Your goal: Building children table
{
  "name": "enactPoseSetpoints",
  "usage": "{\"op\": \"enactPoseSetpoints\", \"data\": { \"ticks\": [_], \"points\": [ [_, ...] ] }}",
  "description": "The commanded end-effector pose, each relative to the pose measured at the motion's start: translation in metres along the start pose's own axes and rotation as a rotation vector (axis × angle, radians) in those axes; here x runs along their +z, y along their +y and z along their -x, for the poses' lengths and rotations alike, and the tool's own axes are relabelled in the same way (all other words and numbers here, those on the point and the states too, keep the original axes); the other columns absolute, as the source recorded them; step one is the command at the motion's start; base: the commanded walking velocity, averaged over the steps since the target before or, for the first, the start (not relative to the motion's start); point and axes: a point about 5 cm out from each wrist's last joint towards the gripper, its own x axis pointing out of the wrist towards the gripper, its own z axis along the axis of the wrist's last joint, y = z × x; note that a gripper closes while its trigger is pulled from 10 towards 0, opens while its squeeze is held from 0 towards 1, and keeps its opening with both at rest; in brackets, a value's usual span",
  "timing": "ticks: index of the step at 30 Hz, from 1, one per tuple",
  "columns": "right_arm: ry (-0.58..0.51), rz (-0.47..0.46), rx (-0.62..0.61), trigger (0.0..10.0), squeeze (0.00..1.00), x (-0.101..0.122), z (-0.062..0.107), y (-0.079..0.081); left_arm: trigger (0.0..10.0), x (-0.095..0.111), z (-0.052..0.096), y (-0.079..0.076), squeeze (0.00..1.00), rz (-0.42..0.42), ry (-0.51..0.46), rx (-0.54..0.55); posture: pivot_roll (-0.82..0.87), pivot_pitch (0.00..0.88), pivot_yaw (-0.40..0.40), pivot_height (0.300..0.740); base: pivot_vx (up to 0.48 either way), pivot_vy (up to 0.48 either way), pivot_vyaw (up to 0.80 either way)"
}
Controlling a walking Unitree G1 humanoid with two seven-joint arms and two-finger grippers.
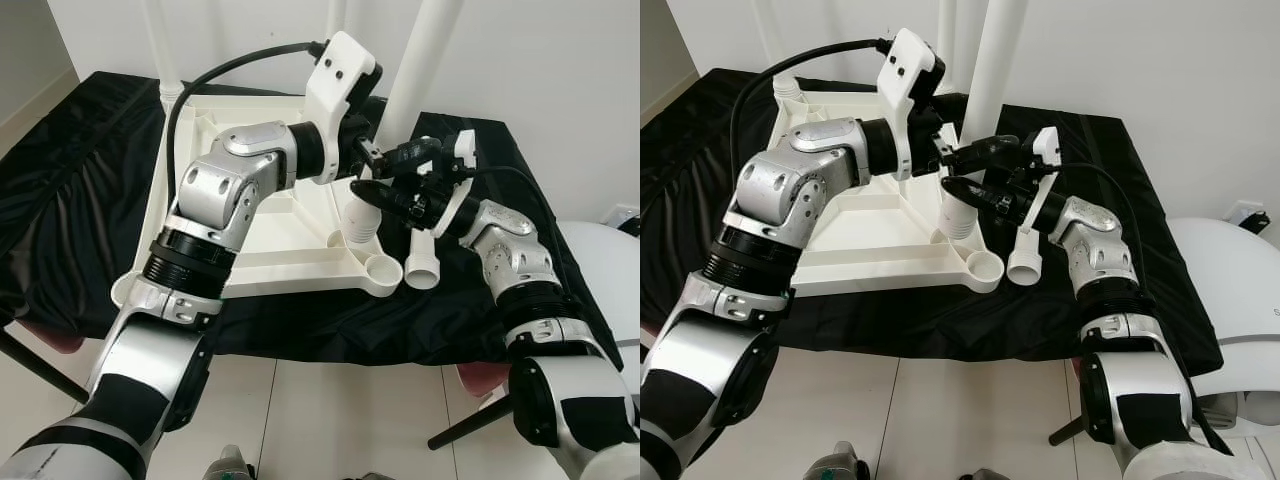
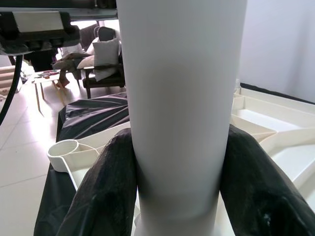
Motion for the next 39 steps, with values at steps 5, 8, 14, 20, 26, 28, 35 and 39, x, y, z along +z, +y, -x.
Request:
{"op": "enactPoseSetpoints", "data": {
  "ticks": [5,8,14,20,26,28,35,39],
  "points": [
    [0.004,-0.003,-0.042,10.0,0.00,0.002,0.003,-0.005,10.0,-0.001,0.024,0.007,0.00,0.166,-0.074,-0.057,0.05,0.000,-0.039,0.740,0.000,0.000,0.00],
    [-0.010,-0.021,-0.080,10.0,0.00,0.000,0.009,-0.007,10.0,-0.010,0.052,0.020,0.00,0.275,-0.139,0.014,0.04,0.000,-0.034,0.740,0.000,0.000,0.00],
    [-0.018,-0.015,-0.145,10.0,0.00,-0.003,0.013,-0.009,10.0,-0.027,0.065,0.035,0.00,0.223,-0.118,0.255,0.05,0.000,-0.040,0.740,0.000,0.000,0.00],
    [-0.066,-0.022,-0.208,10.0,0.00,-0.002,0.011,-0.010,10.0,-0.056,0.060,0.027,0.00,0.032,0.018,0.387,0.06,0.000,-0.049,0.740,0.000,0.000,0.00],
    [-0.139,-0.019,-0.262,10.0,0.00,0.001,0.008,-0.004,10.0,-0.085,0.054,0.011,0.00,-0.134,0.171,0.374,0.06,0.000,-0.054,0.740,0.000,0.000,0.00],
    [-0.187,-0.020,-0.311,10.0,0.00,0.001,0.006,0.003,10.0,-0.103,0.052,0.000,0.00,-0.128,0.231,0.336,0.06,0.000,-0.054,0.740,0.000,0.000,0.00],
    [-0.214,-0.034,-0.392,10.0,0.00,-0.006,0.009,0.016,10.0,-0.117,0.051,-0.008,0.00,-0.141,0.253,0.299,0.04,0.008,-0.051,0.740,0.000,0.000,0.00],
    [-0.203,-0.044,-0.411,10.0,0.00,-0.012,0.013,0.019,10.0,-0.120,0.048,-0.014,0.00,-0.186,0.254,0.251,0.04,0.011,-0.051,0.740,0.000,0.000,0.00]
  ]
}}
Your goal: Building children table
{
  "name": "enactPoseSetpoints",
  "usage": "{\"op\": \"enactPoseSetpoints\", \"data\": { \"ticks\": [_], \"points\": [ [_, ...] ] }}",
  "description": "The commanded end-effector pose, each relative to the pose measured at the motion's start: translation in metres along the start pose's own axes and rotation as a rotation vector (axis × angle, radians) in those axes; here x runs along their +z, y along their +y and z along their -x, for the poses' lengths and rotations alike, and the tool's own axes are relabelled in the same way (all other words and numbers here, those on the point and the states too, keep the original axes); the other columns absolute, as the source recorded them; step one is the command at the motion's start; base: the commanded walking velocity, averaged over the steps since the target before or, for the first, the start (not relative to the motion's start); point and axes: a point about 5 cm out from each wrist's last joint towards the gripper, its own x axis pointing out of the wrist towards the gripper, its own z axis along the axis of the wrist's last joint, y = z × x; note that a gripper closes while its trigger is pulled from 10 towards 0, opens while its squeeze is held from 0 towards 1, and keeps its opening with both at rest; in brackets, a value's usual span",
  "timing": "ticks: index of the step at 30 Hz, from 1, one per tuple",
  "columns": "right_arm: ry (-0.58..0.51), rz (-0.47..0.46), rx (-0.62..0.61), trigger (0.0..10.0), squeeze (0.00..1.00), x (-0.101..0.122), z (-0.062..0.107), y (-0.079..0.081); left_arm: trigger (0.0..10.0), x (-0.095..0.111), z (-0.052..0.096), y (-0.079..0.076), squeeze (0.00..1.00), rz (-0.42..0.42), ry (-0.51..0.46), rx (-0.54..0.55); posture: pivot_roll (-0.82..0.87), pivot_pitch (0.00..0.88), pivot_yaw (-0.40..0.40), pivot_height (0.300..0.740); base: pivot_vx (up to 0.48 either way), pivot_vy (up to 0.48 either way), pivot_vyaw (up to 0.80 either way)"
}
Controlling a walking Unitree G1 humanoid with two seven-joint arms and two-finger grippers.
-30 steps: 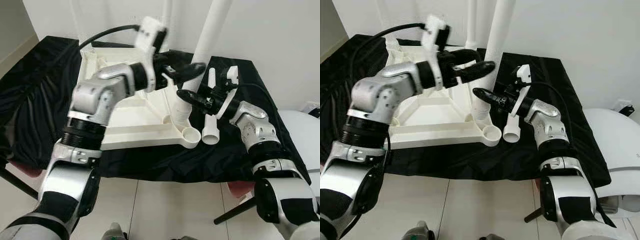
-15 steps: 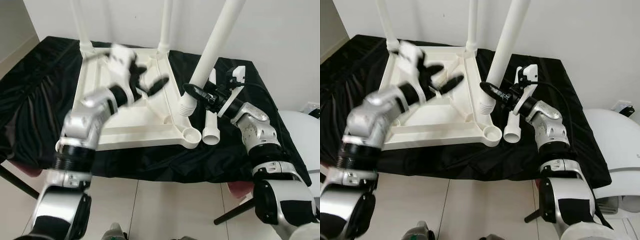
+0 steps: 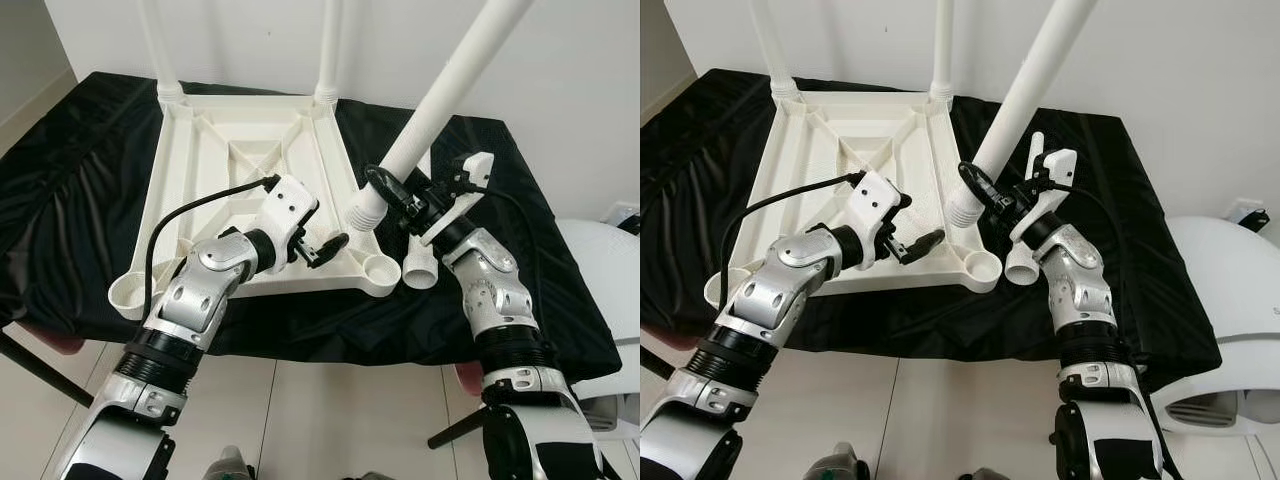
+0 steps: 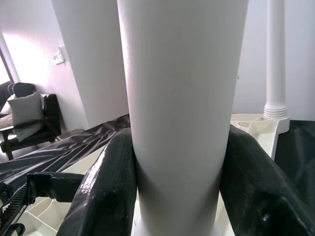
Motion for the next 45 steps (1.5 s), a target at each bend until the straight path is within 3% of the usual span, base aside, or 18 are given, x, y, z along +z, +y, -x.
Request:
{"op": "enactPoseSetpoints", "data": {
  "ticks": [1,9,14,32,39,41,43,45],
  "points": [
    [-0.005,-0.001,-0.015,10.0,0.00,0.000,0.004,-0.001,10.0,-0.004,-0.001,-0.008,0.00,-0.024,0.007,-0.052,0.04,0.012,-0.052,0.740,0.000,0.000,0.00],
    [0.000,-0.002,-0.035,10.0,0.00,0.001,0.007,0.000,10.0,-0.012,-0.001,-0.016,0.00,-0.093,0.051,-0.115,0.04,0.015,-0.053,0.740,0.000,0.000,0.00],
    [0.008,0.006,-0.063,10.0,0.00,0.004,0.014,0.001,10.0,-0.030,-0.003,-0.026,0.00,-0.155,0.124,-0.190,0.03,0.020,-0.050,0.740,0.000,0.000,0.00],
    [0.027,0.023,-0.069,10.0,0.00,0.012,0.023,0.002,10.0,-0.051,-0.008,-0.040,0.00,-0.204,0.182,-0.288,0.01,0.025,-0.043,0.740,0.000,0.000,0.00],
    [0.032,0.027,-0.054,10.0,0.00,0.016,0.024,0.006,10.0,-0.060,-0.015,-0.043,0.00,-0.145,0.211,-0.316,0.00,0.021,-0.034,0.740,0.000,0.000,0.00],
    [0.034,0.029,-0.049,10.0,0.00,0.016,0.025,0.007,10.0,-0.061,-0.016,-0.042,0.00,-0.106,0.210,-0.310,-0.01,0.019,-0.032,0.740,0.000,0.000,0.00],
    [0.051,0.024,-0.032,10.0,0.00,0.015,0.029,0.010,10.0,-0.063,-0.018,-0.038,0.00,-0.011,0.203,-0.299,-0.02,0.015,-0.025,0.740,0.000,0.000,0.00],
    [0.054,0.026,-0.033,10.0,0.00,0.015,0.030,0.011,10.0,-0.063,-0.018,-0.037,0.00,0.001,0.201,-0.298,-0.02,0.015,-0.024,0.740,0.000,0.000,0.00]
  ]
}}
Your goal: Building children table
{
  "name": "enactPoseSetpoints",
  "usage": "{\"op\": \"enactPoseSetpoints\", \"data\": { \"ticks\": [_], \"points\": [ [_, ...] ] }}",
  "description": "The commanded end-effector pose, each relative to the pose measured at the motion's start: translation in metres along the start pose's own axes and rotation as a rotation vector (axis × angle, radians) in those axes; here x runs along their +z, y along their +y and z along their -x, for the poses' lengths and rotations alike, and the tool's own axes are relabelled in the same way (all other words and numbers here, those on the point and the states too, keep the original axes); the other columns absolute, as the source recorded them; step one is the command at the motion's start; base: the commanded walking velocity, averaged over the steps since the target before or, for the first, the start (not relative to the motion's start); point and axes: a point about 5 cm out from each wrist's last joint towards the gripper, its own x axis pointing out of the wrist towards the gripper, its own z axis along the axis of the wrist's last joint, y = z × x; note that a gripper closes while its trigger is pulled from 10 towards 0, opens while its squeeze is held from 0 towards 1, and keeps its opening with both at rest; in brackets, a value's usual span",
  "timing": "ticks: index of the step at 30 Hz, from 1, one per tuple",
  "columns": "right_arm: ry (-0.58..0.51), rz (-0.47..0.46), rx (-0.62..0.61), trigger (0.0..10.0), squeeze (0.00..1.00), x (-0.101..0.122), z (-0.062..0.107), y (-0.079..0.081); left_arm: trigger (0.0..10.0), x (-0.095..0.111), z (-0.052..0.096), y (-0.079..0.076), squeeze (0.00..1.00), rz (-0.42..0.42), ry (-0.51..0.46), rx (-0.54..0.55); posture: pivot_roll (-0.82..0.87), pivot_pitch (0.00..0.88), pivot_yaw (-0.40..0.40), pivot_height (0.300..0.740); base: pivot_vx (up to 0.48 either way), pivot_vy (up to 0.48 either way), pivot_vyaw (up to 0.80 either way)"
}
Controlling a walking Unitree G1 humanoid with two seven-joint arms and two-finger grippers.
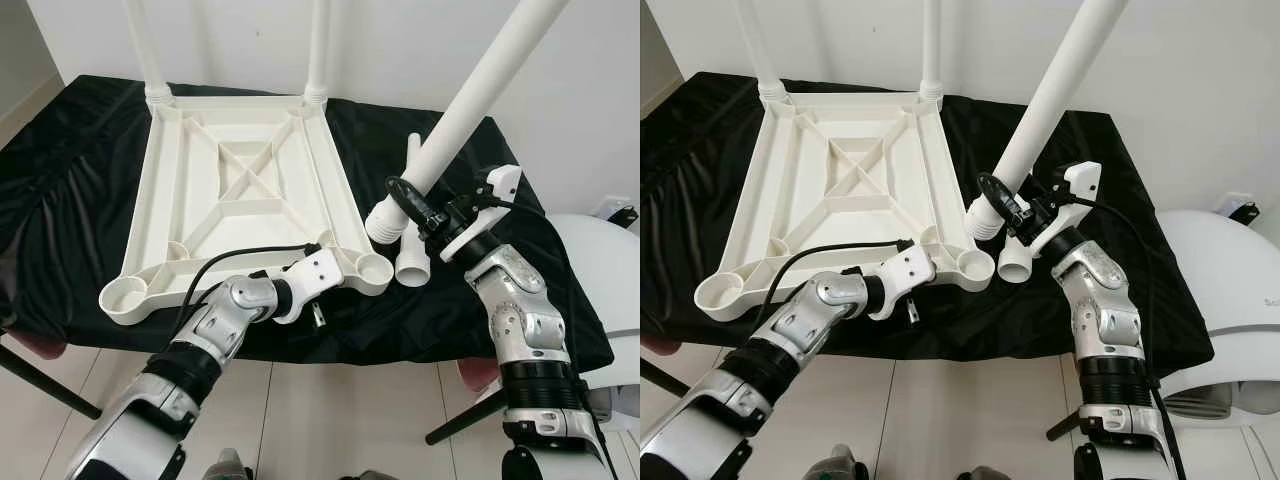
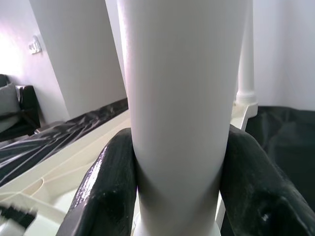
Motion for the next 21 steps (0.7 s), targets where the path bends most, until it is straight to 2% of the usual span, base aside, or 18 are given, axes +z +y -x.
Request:
{"op": "enactPoseSetpoints", "data": {
  "ticks": [1,3,4,5,6,8,9,21],
  "points": [
    [-0.007,-0.001,0.014,10.0,0.00,0.003,0.001,0.001,10.0,-0.002,0.000,0.002,0.00,0.032,0.005,-0.011,-0.02,0.015,-0.024,0.740,0.000,0.000,0.00],
    [0.000,0.001,0.010,10.0,0.00,0.002,0.002,0.001,10.0,-0.002,0.000,0.004,0.00,0.038,0.003,-0.008,-0.02,0.013,-0.021,0.740,0.000,0.000,0.00],
    [0.011,-0.002,0.008,10.0,0.00,0.001,0.005,0.001,8.0,-0.003,0.002,0.008,0.00,0.047,0.000,0.000,-0.03,0.012,-0.019,0.740,0.000,0.000,0.00],
    [0.011,-0.002,0.008,10.0,0.00,0.001,0.005,0.001,8.0,-0.003,0.002,0.008,0.00,0.047,0.000,0.000,-0.03,0.012,-0.019,0.740,0.000,0.000,0.00],
    [0.028,-0.005,0.010,10.0,0.00,0.000,0.007,0.001,2.2,-0.002,0.003,0.011,0.00,0.049,-0.005,0.004,-0.03,0.009,-0.016,0.740,0.000,0.000,0.00],
    [0.039,-0.007,0.012,10.0,0.00,-0.001,0.008,0.001,2.2,-0.002,0.003,0.012,0.00,0.051,-0.009,0.006,-0.03,0.009,-0.016,0.740,0.000,0.000,0.00],
    [0.052,-0.009,0.014,10.0,0.00,-0.002,0.009,0.001,0.0,-0.002,0.004,0.014,0.00,0.058,-0.013,0.010,-0.03,0.009,-0.016,0.740,0.000,0.000,0.00],
    [0.101,0.033,0.012,10.0,0.00,-0.001,0.014,-0.006,0.0,-0.006,0.010,0.023,0.00,0.067,-0.007,0.027,-0.03,0.000,-0.019,0.740,0.000,0.000,0.00]
  ]
}}
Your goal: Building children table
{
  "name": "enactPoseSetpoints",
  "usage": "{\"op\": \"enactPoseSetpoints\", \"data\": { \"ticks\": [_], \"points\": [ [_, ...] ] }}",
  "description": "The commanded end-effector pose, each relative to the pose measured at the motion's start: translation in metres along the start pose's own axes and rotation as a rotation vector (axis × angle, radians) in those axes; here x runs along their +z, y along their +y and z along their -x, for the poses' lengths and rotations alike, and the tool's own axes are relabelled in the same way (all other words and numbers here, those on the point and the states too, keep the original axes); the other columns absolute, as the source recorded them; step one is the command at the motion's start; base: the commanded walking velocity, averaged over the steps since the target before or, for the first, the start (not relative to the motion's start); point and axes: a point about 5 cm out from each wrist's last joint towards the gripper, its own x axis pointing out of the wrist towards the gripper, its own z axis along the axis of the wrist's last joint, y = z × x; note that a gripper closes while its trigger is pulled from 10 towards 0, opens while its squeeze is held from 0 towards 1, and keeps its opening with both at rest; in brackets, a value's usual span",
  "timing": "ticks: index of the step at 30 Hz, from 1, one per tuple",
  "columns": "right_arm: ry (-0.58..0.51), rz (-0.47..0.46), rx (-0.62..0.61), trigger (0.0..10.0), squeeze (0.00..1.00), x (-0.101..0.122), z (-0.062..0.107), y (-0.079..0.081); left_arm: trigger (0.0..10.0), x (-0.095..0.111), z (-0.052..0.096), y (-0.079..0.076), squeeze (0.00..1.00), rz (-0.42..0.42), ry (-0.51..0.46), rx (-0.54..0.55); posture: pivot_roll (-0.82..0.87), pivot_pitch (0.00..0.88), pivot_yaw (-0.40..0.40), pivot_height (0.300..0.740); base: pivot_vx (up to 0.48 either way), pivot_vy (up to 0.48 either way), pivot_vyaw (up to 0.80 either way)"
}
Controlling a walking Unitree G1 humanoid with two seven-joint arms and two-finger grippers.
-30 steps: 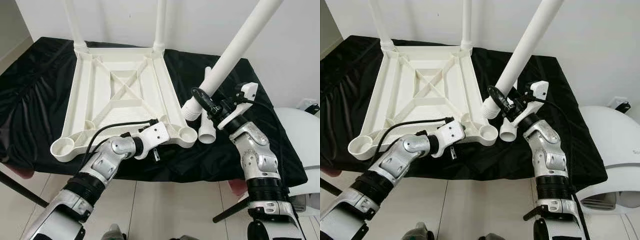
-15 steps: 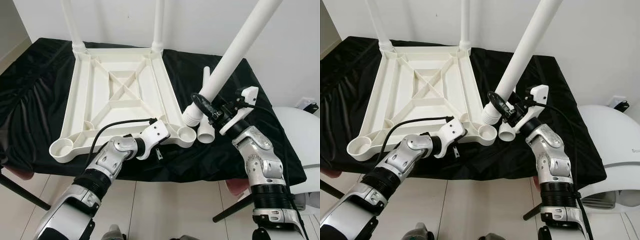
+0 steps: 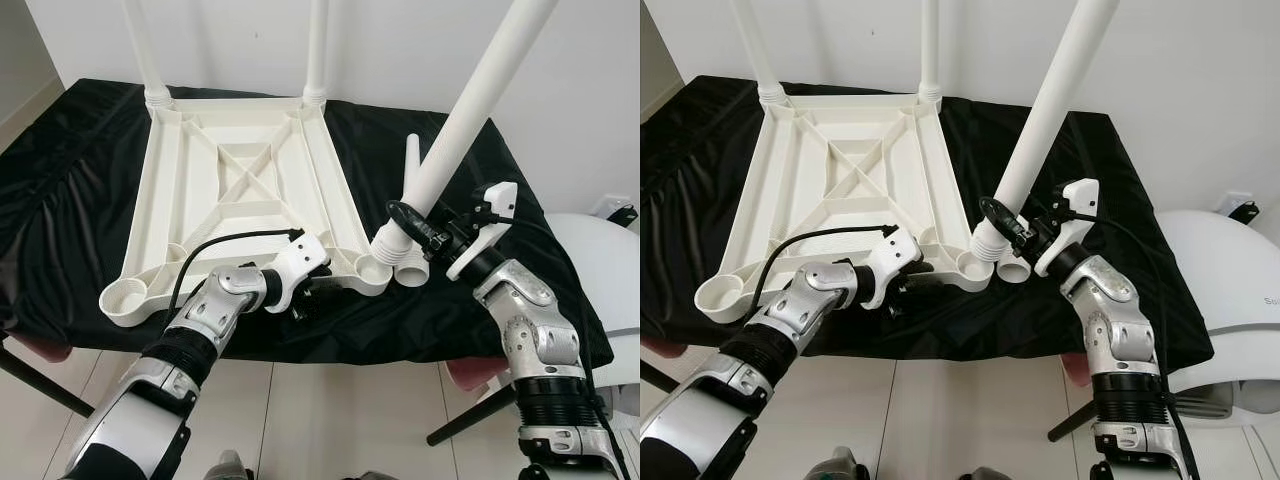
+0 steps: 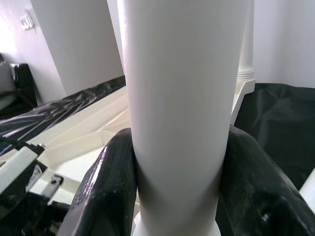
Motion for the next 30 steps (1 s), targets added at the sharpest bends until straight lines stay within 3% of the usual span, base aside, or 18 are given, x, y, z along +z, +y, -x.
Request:
{"op": "enactPoseSetpoints", "data": {
  "ticks": [1,7,8,30],
  "points": [
    [-0.001,0.013,0.007,10.0,0.00,0.0039,-0.0008,-0.0014,0.2,0.0019,0.0005,0.0025,0.00,-0.015,-0.004,0.003,-0.03,0.000,-0.020,0.740,0.000,0.000,0.00],
    [0.003,0.014,0.014,10.0,0.00,0.0043,-0.0014,-0.0014,0.0,0.0014,0.0005,0.0028,0.00,-0.016,-0.004,0.003,-0.03,0.000,-0.022,0.740,0.000,0.000,0.00],
    [0.009,0.015,0.019,10.0,0.00,0.0043,-0.0017,-0.0017,10.0,0.0014,0.0004,0.0030,0.00,-0.022,-0.002,0.001,-0.02,0.000,-0.024,0.740,0.000,0.000,0.00],
    [0.077,0.015,0.135,10.0,0.00,-0.0052,-0.0105,-0.0009,10.0,0.0064,-0.0021,0.0066,0.00,-0.041,-0.006,0.032,0.00,0.012,-0.058,0.740,0.000,0.000,0.00]
  ]
}}
